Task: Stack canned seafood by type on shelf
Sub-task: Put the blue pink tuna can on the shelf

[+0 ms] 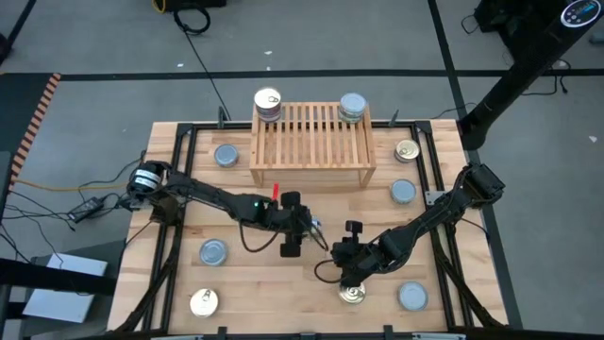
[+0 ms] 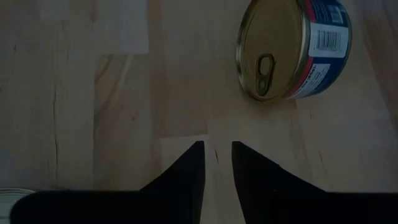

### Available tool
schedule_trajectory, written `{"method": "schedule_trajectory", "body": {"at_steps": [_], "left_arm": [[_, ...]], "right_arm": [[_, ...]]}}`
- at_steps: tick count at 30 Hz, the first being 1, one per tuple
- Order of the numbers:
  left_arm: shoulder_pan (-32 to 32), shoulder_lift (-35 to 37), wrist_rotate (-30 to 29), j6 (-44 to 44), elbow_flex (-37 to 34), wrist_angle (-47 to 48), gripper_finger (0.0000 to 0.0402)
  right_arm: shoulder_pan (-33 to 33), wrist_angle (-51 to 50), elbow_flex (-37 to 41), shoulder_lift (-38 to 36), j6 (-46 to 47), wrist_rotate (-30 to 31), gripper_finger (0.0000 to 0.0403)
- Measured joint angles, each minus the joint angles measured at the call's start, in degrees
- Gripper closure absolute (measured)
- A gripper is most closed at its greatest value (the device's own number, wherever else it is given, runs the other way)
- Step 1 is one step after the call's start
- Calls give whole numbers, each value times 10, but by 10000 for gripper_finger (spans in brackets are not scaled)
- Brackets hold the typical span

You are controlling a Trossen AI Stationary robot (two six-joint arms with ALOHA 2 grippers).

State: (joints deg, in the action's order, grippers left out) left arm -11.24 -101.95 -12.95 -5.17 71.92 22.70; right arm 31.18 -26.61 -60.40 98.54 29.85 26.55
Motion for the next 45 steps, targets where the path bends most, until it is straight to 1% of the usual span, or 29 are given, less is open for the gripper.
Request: {"method": "schedule_trajectory", "body": {"at_steps": [2,6,10,17,20,26,29,38,41,45], "left_arm": [[10,-1,26,-1,0,-1,139],[23,-14,50,-4,-1,-5,139],[24,-27,53,-2,-1,-14,139],[24,-27,58,5,-1,-13,143],[24,-27,71,5,-1,-10,160],[24,-26,69,7,0,-16,212],[24,-26,78,13,0,-11,227],[24,-24,70,17,0,-19,288],[21,-24,70,22,0,-21,297],[9,-24,75,49,0,-19,295]], "right_arm": [[0,0,0,0,0,0,311],[0,0,0,0,0,0,311],[0,1,1,0,-3,0,311],[0,5,1,0,-9,0,311],[0,6,1,0,-11,0,311],[0,9,1,0,-11,0,311],[0,9,1,0,-11,0,311],[0,9,1,0,-11,0,311],[0,8,1,0,-9,0,311],[-1,9,1,0,2,0,311]]}}
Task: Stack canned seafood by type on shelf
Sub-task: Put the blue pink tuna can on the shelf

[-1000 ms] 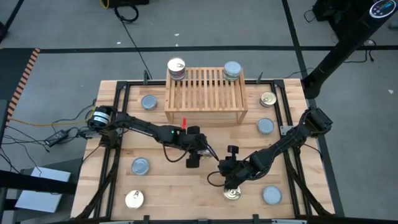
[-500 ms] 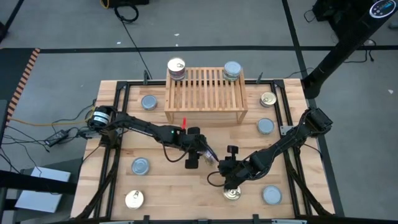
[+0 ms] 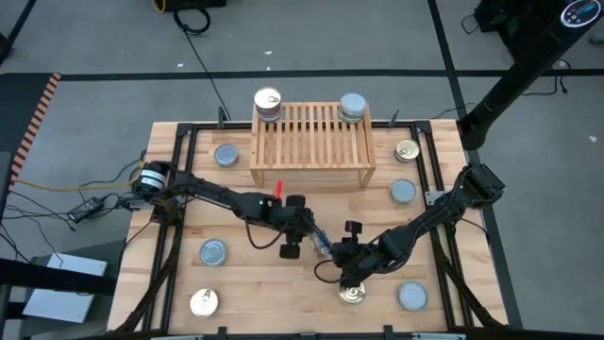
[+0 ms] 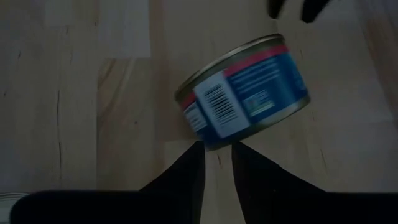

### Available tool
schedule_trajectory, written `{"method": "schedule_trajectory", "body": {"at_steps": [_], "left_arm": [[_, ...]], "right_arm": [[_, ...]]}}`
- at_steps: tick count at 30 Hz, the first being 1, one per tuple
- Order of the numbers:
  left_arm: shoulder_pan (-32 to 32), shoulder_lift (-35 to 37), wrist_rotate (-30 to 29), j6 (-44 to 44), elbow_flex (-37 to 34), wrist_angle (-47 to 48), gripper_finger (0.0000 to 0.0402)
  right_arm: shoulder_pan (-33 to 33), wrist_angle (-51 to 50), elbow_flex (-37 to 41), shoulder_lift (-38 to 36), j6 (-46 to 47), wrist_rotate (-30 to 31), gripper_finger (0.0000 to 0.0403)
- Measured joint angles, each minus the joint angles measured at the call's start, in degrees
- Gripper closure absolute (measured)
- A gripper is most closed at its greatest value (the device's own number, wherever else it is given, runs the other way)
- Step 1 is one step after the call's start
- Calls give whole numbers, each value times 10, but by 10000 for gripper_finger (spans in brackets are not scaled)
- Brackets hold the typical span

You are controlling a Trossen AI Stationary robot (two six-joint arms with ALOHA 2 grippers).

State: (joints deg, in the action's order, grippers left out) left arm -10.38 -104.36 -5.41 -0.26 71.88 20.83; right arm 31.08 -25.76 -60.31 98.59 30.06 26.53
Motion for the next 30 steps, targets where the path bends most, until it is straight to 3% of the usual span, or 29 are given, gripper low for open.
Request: {"method": "schedule_trajectory", "body": {"at_steps": [7,11,14,19,30], "left_arm": [[-9,0,-28,32,0,5,277],[-8,0,-30,55,0,2,275],[-4,0,0,70,0,-9,275],[4,1,23,84,0,-25,275],[11,1,26,107,0,-17,275]], "right_arm": [[4,1,0,0,6,-5,328],[20,21,-3,0,13,-23,368],[23,56,-3,6,0,-53,394],[8,108,20,10,-15,-79,385],[-24,81,50,14,27,-51,389]]}}
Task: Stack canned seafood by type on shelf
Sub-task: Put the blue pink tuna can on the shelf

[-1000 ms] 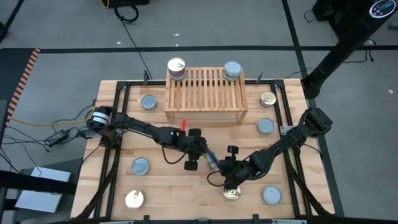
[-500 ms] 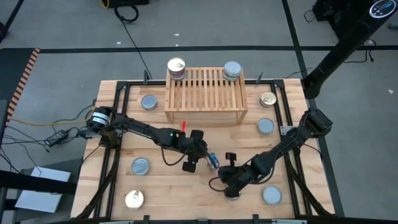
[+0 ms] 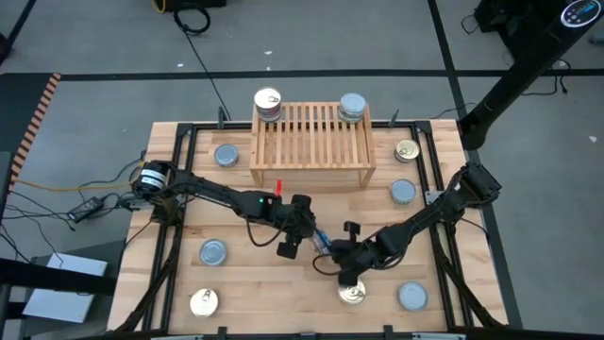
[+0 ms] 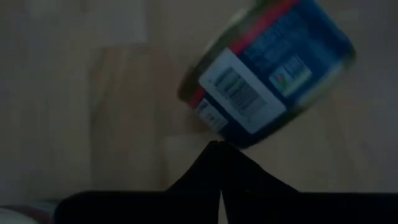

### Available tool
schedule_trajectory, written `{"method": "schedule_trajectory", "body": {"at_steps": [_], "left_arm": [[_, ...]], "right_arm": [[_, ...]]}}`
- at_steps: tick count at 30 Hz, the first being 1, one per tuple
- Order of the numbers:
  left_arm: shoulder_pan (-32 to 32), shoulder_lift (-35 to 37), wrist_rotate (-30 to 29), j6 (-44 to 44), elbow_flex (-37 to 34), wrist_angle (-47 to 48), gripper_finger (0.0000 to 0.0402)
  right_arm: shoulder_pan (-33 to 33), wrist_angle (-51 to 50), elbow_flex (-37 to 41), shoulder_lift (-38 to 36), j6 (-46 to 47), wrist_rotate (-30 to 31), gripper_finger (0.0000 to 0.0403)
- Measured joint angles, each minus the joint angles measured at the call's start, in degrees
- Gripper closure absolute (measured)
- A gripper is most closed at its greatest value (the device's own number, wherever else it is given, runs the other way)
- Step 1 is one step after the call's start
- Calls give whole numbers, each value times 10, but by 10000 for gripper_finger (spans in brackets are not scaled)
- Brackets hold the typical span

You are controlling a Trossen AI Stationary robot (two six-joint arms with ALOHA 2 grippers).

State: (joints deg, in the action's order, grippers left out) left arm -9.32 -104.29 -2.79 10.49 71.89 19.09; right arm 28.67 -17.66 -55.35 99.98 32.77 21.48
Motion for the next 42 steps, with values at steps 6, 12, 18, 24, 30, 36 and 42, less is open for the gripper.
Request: {"method": "schedule_trajectory", "body": {"at_steps": [6,12,18,24,30,36,42], "left_arm": [[0,0,-6,1,0,5,275],[3,0,-6,2,0,15,275],[10,0,-7,1,0,14,275],[11,0,-8,0,0,13,275],[11,0,-8,0,0,15,275],[11,0,-8,-3,0,16,275],[6,0,-3,-38,0,5,263]], "right_arm": [[0,-27,0,-2,26,16,395],[13,11,0,-13,26,12,393],[18,109,0,-8,-4,-2,393],[1,106,0,-7,-15,28,393],[-11,82,0,-7,-15,28,393],[-11,43,0,-7,7,29,393],[-11,34,0,-7,6,31,393]]}}
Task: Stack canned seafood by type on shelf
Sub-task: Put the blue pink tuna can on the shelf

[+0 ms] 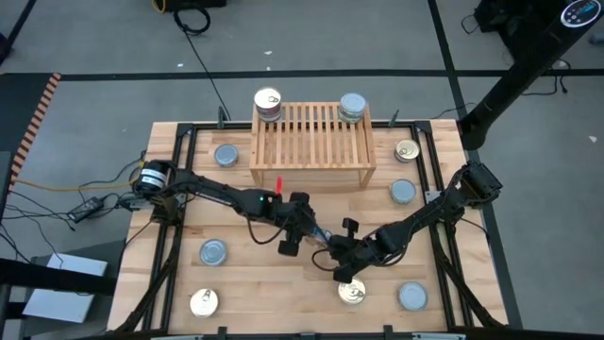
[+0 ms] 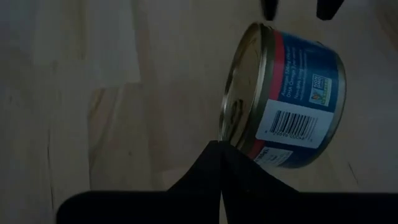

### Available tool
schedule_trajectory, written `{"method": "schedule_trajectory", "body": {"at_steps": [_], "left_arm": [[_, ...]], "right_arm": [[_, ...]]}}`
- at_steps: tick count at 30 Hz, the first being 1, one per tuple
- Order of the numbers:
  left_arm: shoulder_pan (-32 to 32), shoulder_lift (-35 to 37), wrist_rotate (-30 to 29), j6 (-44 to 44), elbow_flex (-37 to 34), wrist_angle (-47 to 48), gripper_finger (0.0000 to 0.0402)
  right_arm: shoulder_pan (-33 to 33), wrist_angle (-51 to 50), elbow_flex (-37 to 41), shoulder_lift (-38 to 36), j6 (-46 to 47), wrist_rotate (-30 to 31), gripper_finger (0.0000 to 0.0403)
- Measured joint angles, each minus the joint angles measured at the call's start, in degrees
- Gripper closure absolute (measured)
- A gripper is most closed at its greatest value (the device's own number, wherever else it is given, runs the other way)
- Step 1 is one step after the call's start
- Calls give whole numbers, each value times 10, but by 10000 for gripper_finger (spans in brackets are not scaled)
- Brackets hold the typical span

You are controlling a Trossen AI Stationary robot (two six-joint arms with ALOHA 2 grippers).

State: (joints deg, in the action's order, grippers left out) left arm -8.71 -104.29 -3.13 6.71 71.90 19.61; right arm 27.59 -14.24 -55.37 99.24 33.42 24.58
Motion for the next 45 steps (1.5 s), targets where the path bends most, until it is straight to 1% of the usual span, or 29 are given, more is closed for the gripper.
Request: {"method": "schedule_trajectory", "body": {"at_steps": [3,6,11,13,16,18,24,28,33,36,43,45], "left_arm": [[-4,0,7,-11,0,-5,237],[-4,0,25,-18,0,-10,198],[-1,-1,22,-24,0,-27,135],[3,-6,23,-21,0,-38,119],[9,-21,44,-5,0,-49,109],[13,-30,55,6,0,-65,108],[21,-30,63,19,0,-65,113],[26,-37,103,31,0,-82,116],[25,-46,104,39,0,-99,126],[25,-46,105,39,0,-94,141],[25,-46,109,39,0,-96,195],[25,-46,108,39,0,-96,201]], "right_arm": [[0,-1,0,0,0,0,393],[0,-1,0,0,-1,0,393],[0,-1,0,0,-2,-3,393],[0,-1,0,0,-5,-3,393],[0,-1,0,0,-6,-4,393],[0,-1,0,0,-6,-5,393],[0,0,0,0,-12,-6,393],[0,0,0,0,-18,-7,393],[0,1,0,0,-19,-7,393],[0,2,0,0,-20,-7,393],[0,6,0,0,-21,-9,393],[0,5,0,0,-21,-9,393]]}}
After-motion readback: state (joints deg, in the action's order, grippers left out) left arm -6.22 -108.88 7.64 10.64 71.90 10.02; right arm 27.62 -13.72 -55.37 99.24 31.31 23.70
